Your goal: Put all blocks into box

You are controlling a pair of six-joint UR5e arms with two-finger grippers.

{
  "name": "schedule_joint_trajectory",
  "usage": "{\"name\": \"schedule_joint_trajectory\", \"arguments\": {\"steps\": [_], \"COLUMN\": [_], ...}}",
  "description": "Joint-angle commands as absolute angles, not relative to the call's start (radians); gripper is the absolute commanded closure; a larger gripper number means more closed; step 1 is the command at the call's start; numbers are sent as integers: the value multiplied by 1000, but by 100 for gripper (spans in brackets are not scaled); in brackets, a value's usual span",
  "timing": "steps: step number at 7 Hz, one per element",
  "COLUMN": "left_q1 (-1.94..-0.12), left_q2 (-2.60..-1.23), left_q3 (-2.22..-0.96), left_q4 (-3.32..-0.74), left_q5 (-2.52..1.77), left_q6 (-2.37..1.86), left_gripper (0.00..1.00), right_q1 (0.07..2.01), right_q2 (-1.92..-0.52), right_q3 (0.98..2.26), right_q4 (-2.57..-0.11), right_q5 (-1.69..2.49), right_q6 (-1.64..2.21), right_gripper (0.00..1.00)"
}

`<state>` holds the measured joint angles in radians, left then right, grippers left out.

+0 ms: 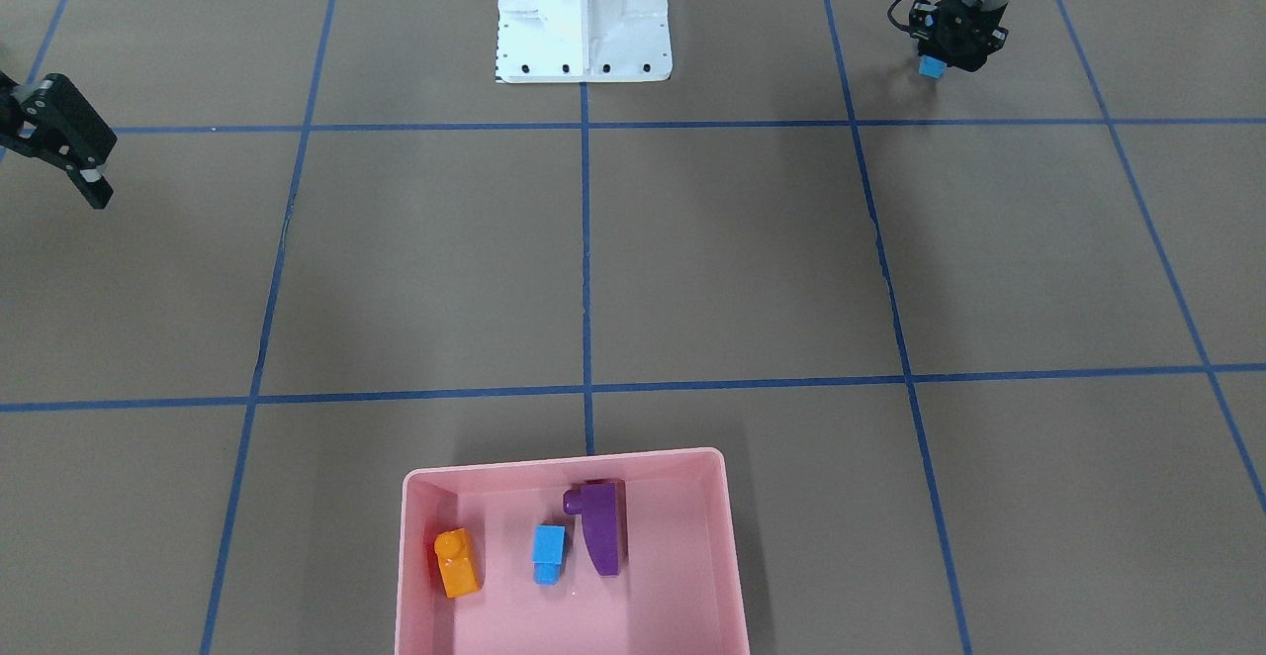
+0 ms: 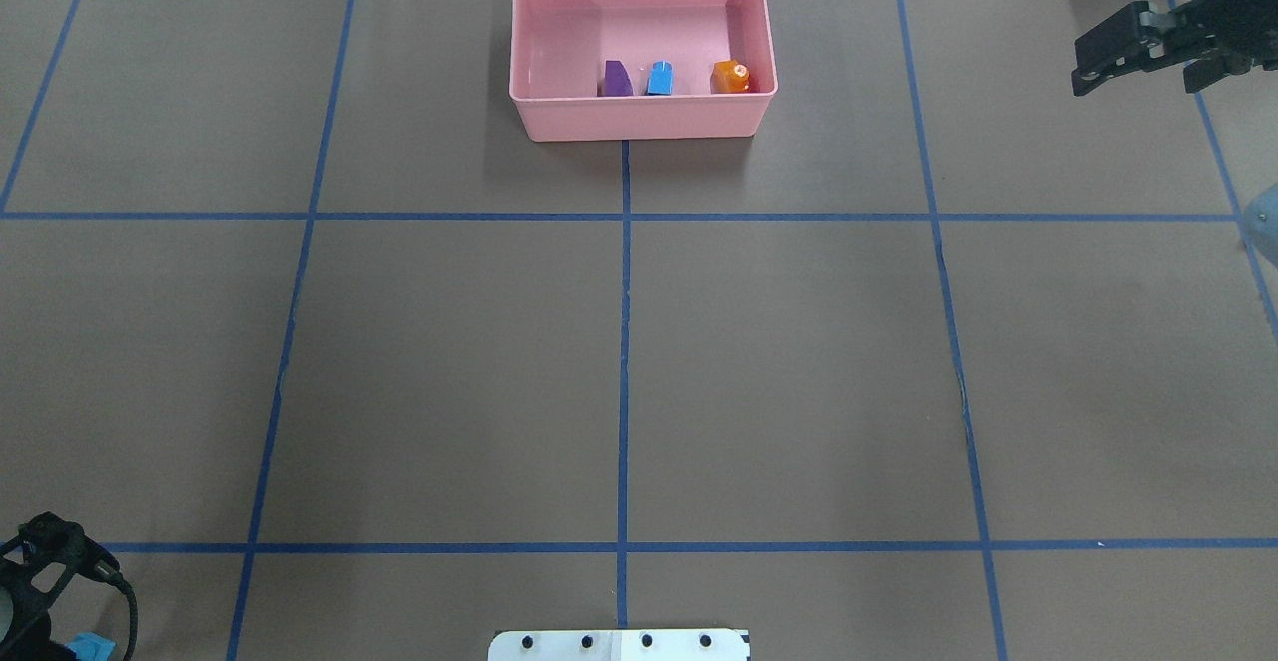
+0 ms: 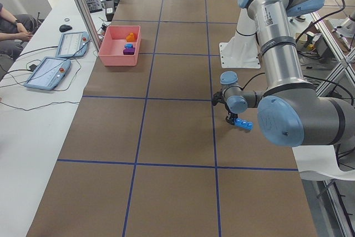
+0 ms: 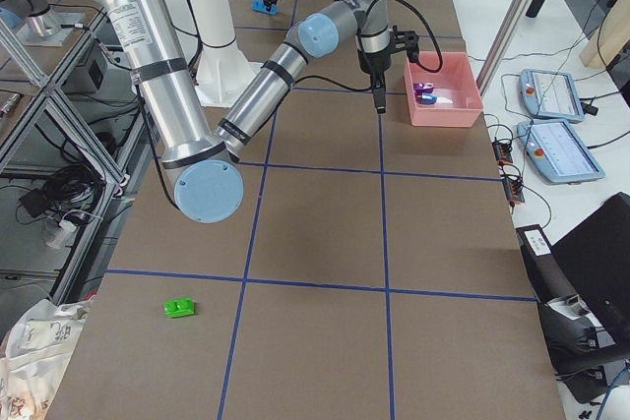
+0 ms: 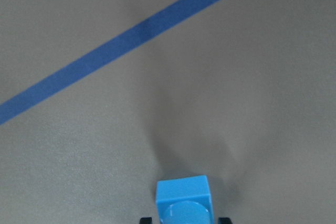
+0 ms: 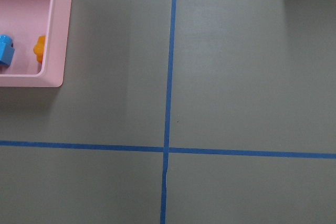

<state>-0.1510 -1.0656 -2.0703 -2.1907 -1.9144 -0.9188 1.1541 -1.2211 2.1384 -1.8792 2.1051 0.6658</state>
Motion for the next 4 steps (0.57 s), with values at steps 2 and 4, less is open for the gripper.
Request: {"name": "schedule_joint_trajectory", "arguments": {"steps": [2,4], "left_q1": [-152,-167], "left_q2": [-1068,-1071], "left_q3": [-2069,-2103], "left_q4": [-2191,-2191], "left_q5": [-1914,-1920], "left_q6": [-917,-913], "left_gripper": [100,100], "right_q1": [1154,1155], "right_q2": [-1221,-1221], "right_q3": [2138,2140], "right_q4": [-1879,-1876], "right_q5": [2105,2106], "right_q6": [666,666], "right_gripper": [1,1]}}
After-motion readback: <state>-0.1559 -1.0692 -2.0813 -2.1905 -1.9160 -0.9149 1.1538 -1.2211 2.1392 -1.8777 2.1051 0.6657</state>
